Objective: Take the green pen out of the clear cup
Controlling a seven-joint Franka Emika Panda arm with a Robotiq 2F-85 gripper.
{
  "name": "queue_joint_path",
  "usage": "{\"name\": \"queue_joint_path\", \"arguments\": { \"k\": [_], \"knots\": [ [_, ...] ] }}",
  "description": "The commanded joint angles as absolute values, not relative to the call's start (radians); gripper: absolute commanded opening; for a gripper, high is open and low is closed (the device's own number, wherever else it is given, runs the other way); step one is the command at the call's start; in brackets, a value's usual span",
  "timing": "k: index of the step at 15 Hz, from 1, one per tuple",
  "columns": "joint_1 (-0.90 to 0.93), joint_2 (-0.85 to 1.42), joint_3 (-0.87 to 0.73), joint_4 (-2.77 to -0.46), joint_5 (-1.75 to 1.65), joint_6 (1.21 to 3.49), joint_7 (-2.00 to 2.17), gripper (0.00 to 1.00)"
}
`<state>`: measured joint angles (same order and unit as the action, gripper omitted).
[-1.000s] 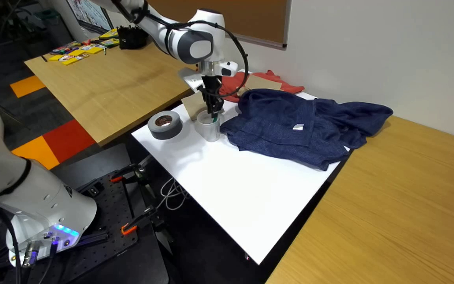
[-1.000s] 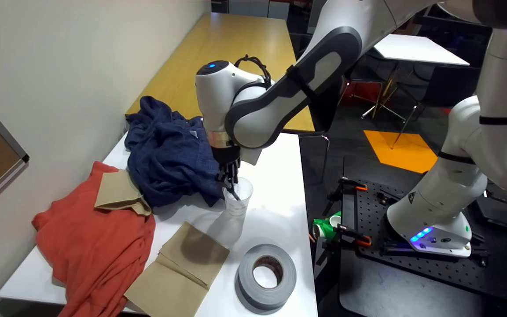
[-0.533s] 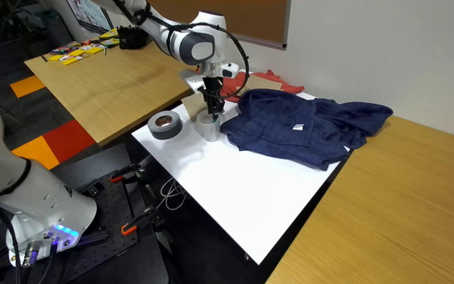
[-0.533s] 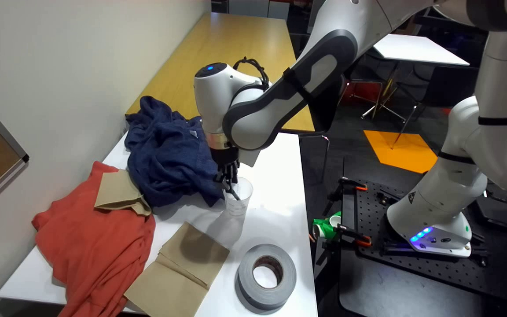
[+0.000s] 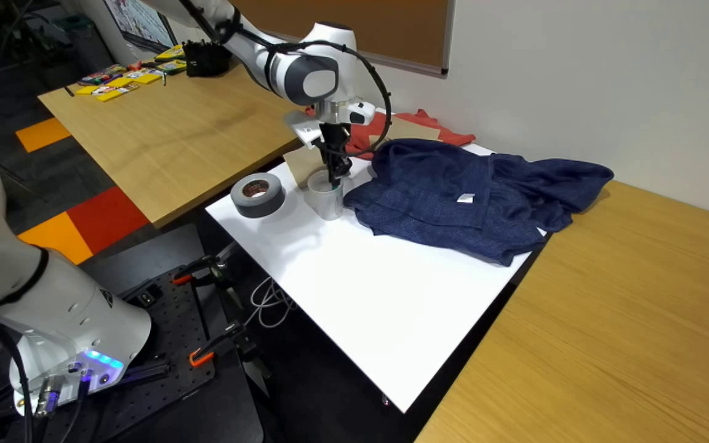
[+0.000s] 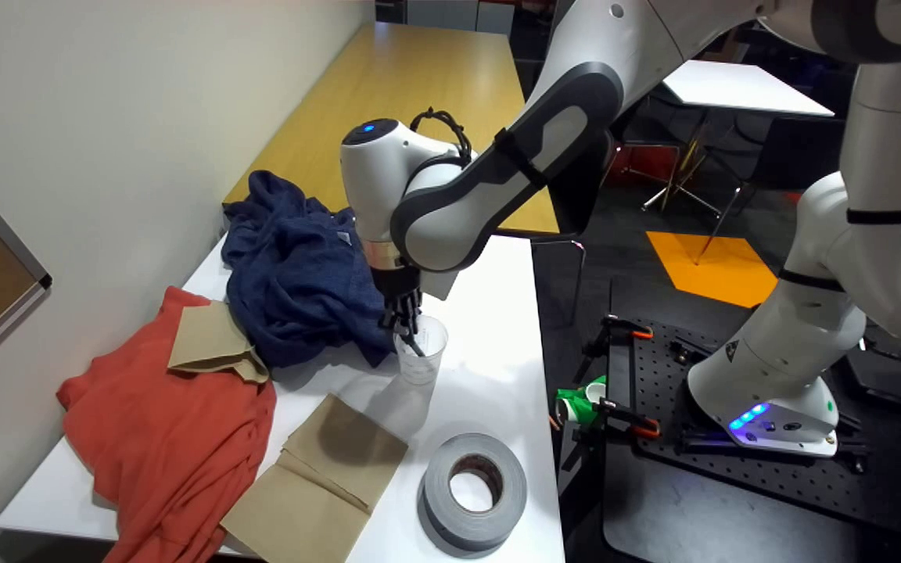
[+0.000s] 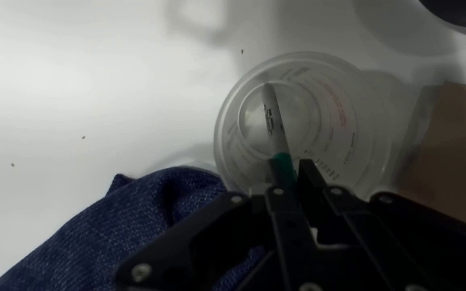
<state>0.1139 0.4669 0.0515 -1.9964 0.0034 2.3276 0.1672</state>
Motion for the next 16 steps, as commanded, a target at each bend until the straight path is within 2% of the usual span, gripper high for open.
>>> {"name": "queue_joint_path", "arguments": {
  "k": [1,7,16],
  "knots": [
    [0.132,0.444,0.036,-2.011,-0.008,2.306,0.21,0.03],
    [0.125,0.268,0.051,-2.16,0.015,2.314,0.221,0.03],
    [0.107,-0.121,0.069,-2.373,0.034,2.341,0.295,0.03]
  ]
}}
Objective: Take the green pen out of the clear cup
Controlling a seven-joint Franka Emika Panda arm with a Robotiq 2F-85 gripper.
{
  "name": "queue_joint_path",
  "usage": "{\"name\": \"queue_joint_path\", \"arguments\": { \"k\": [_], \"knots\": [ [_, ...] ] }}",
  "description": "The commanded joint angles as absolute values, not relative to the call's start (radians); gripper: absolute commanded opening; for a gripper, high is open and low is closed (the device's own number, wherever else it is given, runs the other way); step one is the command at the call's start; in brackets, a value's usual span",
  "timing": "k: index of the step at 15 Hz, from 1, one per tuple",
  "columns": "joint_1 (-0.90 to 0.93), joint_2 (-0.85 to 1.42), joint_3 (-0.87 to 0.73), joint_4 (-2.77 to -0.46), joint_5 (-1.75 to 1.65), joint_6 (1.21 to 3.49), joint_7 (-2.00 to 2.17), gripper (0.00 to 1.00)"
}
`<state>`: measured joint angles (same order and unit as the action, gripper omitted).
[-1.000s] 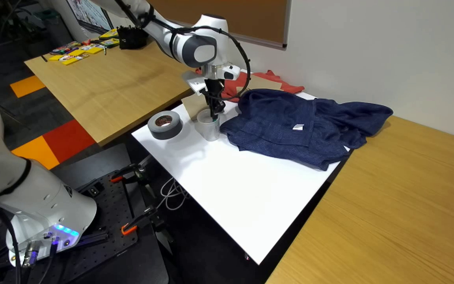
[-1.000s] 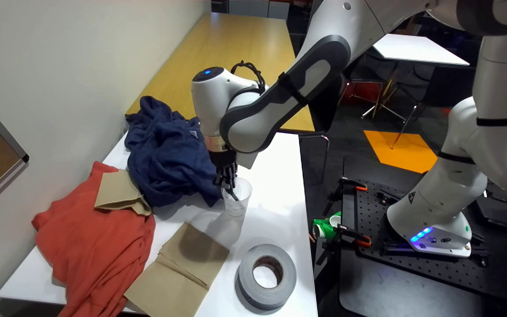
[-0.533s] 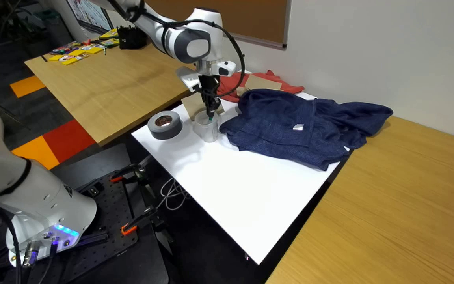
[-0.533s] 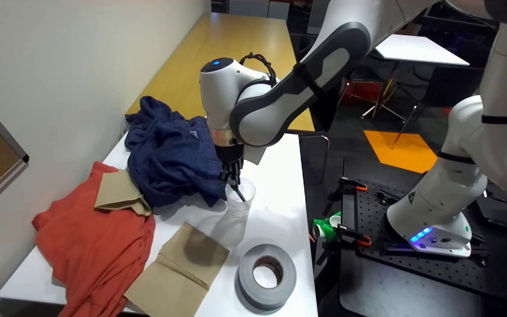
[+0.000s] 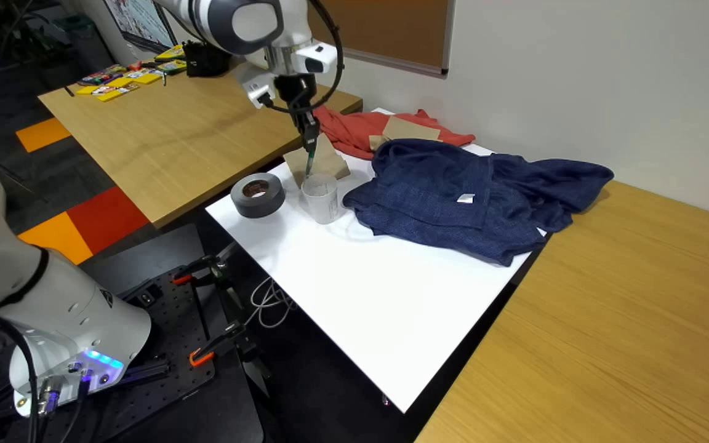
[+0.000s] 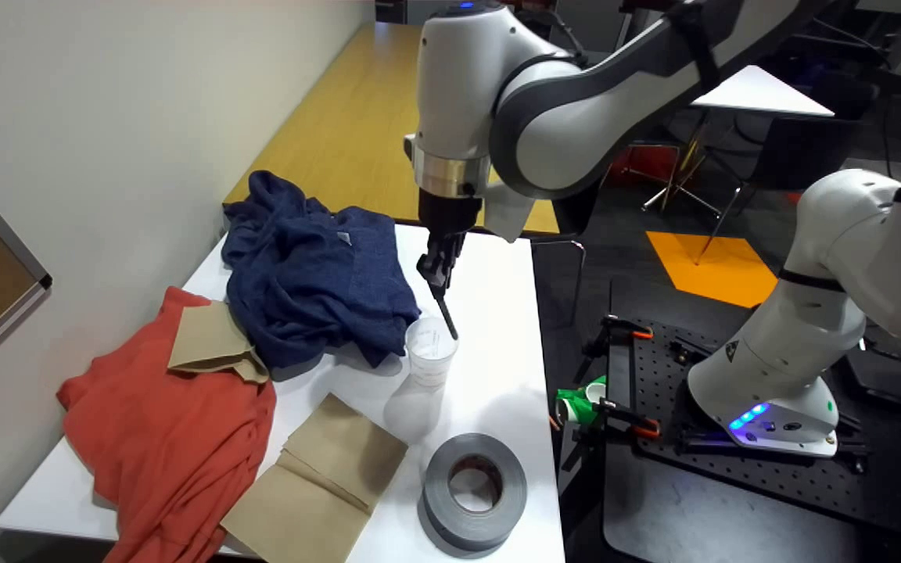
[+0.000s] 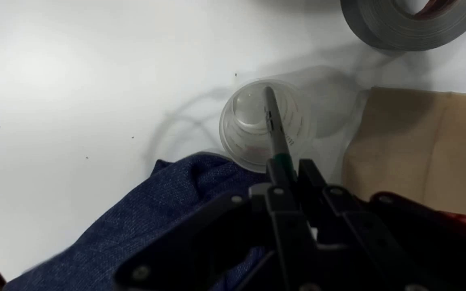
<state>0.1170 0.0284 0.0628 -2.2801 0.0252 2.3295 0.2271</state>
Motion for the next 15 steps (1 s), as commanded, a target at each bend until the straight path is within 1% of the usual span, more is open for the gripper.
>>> {"name": "queue_joint_path", "arguments": {
  "k": [1,6,11,15],
  "knots": [
    [0.101,-0.152,0.071,-2.382,0.026,2.339,0.326,0.03],
    [0.045,-0.209,0.068,-2.381,0.018,2.312,0.472,0.03],
    [-0.031,-0.163,0.017,-2.371,0.061,2.297,0.508,0.03],
    [-0.071,-0.079,-0.045,-2.338,0.143,2.241,0.461,0.03]
  ]
}}
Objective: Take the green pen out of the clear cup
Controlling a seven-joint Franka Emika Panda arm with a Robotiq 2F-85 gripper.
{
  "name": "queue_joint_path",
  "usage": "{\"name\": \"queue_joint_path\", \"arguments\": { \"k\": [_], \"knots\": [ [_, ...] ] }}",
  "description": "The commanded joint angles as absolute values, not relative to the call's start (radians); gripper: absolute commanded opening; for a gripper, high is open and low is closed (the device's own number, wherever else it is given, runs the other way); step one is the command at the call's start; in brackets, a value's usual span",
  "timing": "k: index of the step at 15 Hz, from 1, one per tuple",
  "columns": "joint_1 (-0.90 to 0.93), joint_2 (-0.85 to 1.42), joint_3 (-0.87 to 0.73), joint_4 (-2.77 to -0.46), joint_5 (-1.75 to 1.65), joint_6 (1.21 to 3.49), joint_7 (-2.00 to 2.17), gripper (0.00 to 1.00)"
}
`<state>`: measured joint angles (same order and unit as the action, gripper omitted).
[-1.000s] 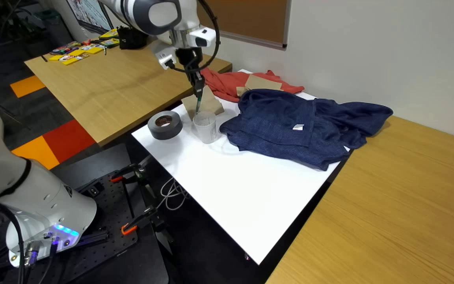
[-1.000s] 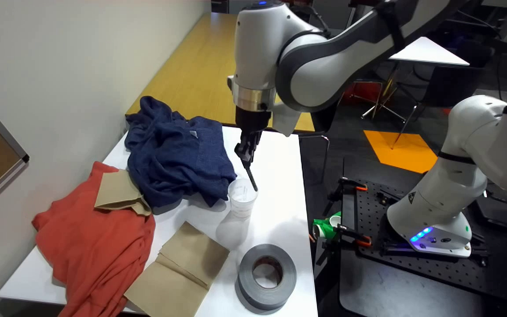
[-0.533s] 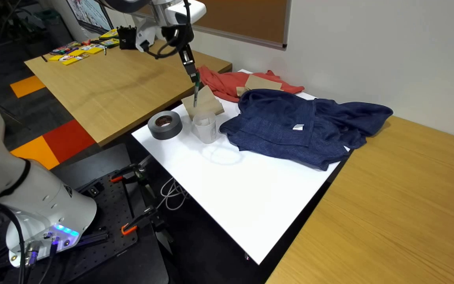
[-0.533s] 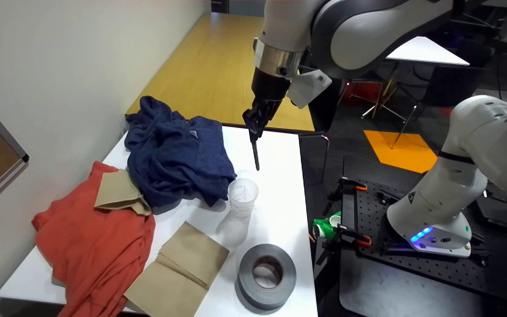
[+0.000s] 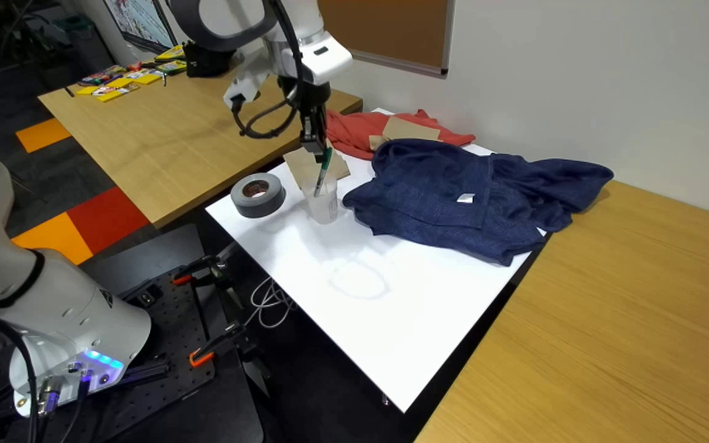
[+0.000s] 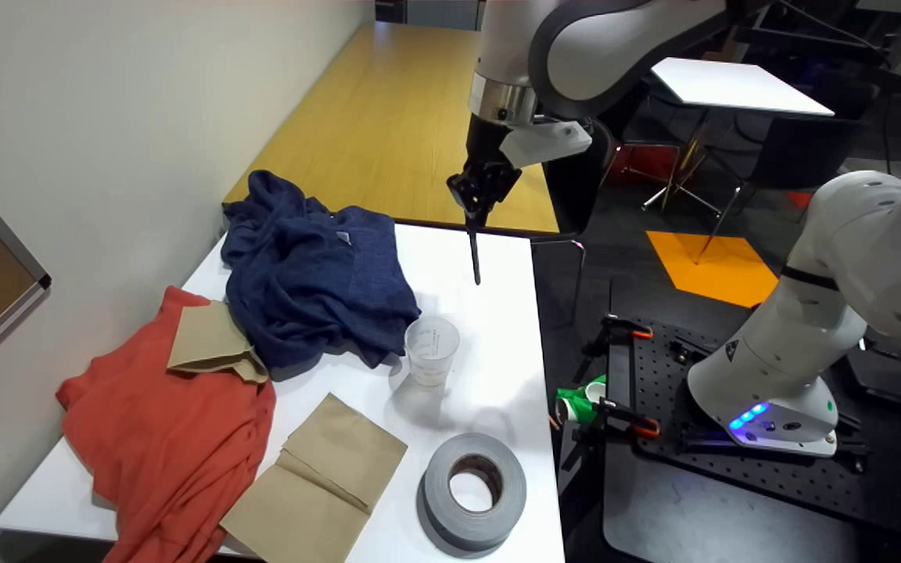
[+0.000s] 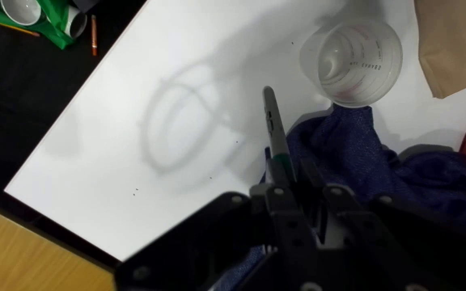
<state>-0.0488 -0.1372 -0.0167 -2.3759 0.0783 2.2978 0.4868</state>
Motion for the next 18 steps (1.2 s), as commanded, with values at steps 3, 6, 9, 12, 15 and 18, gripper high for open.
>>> {"name": "queue_joint_path", "arguments": {
  "k": [3,6,9,12,15,18],
  "knots": [
    [-0.087,-0.001,-0.078,-2.302,0.205,2.189,0.431,0.03],
    [-0.093,0.075,-0.091,-2.256,0.243,2.135,0.426,0.03],
    [-0.093,0.144,-0.095,-2.203,0.268,2.081,0.43,0.03],
    [-0.092,0.2,-0.1,-2.152,0.267,2.019,0.454,0.03],
    [-0.086,0.227,-0.104,-2.124,0.262,1.994,0.468,0.4],
    [-0.083,0.215,-0.104,-2.128,0.261,2.01,0.469,0.62]
  ]
}}
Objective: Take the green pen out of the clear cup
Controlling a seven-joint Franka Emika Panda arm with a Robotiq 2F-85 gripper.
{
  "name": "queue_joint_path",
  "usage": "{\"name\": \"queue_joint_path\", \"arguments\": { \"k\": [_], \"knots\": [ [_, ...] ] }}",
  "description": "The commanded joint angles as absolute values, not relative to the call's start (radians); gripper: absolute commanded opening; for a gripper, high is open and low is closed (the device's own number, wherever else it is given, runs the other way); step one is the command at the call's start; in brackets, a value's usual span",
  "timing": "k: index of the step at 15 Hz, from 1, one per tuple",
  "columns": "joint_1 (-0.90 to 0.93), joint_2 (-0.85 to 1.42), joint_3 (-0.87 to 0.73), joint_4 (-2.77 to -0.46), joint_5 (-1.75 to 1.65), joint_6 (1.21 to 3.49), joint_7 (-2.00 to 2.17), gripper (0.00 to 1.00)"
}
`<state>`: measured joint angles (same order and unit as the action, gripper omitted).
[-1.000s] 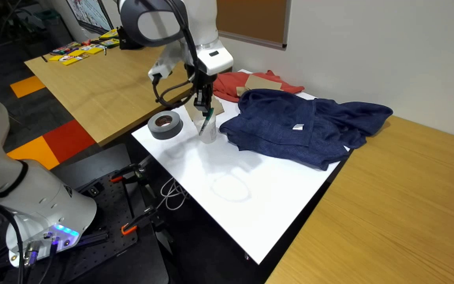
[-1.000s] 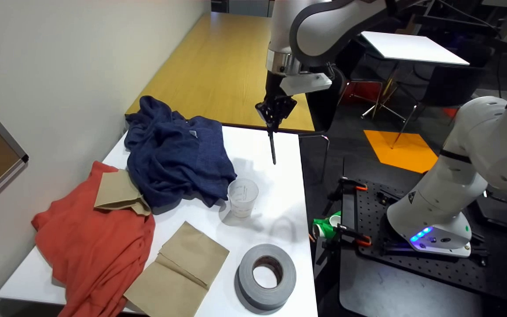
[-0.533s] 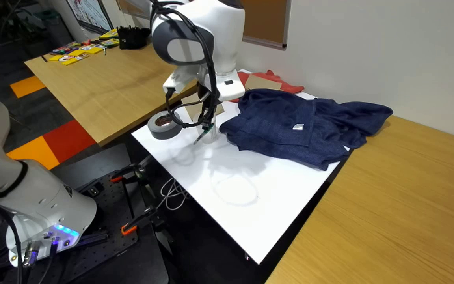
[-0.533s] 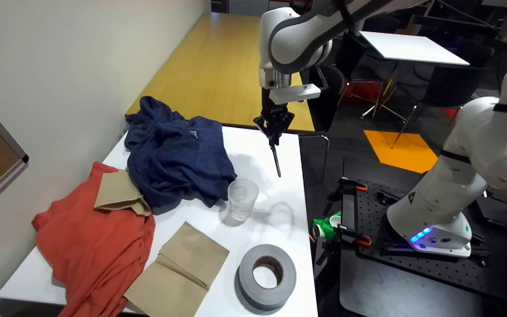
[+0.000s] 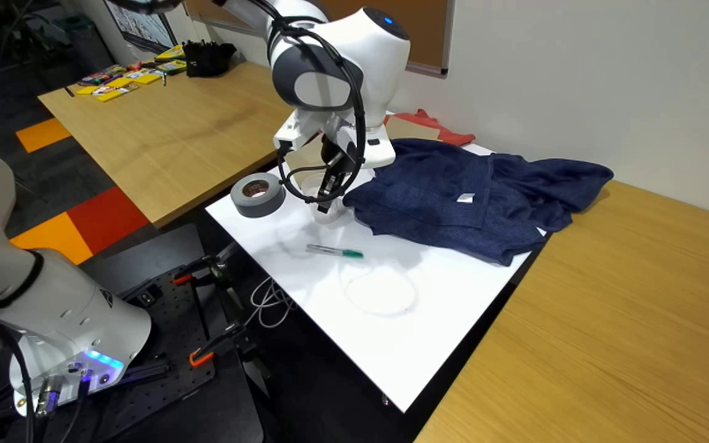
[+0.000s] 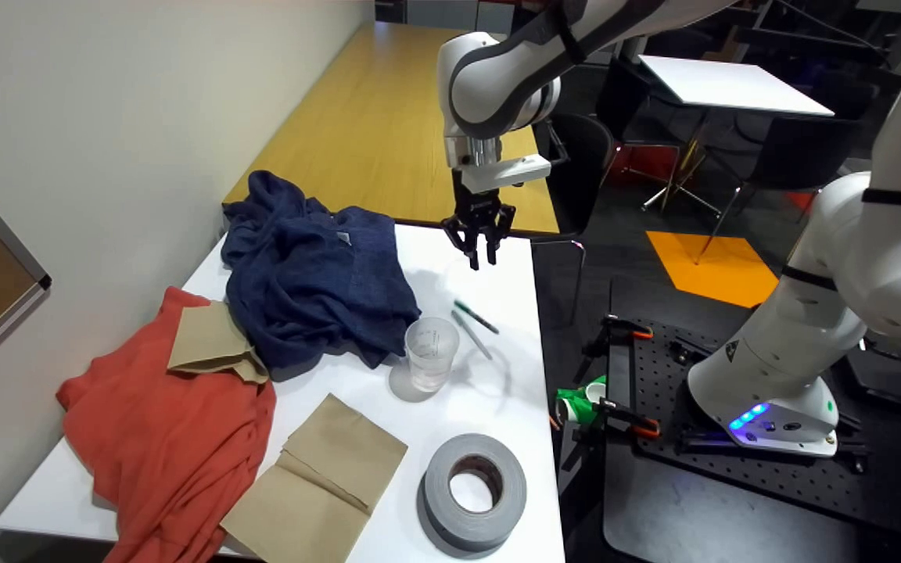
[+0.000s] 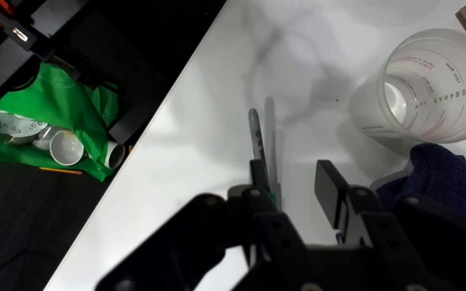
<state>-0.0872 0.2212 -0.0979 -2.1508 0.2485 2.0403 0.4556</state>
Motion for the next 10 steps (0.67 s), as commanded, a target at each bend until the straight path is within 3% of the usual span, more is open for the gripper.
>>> {"name": "queue_joint_path", "arguments": {
  "k": [1,5,6,7,9,10],
  "knots": [
    [-0.081,0.203,-0.104,-2.135,0.259,2.016,0.468,0.68],
    [-0.075,0.159,-0.101,-2.159,0.253,2.03,0.46,0.98],
    [-0.075,0.151,-0.1,-2.161,0.254,2.026,0.452,1.0],
    [-0.077,0.196,-0.102,-2.138,0.249,2.038,0.455,0.89],
    [-0.076,0.182,-0.101,-2.14,0.249,2.038,0.455,1.0],
    [-0.076,0.179,-0.101,-2.14,0.249,2.038,0.455,1.0]
  ]
}}
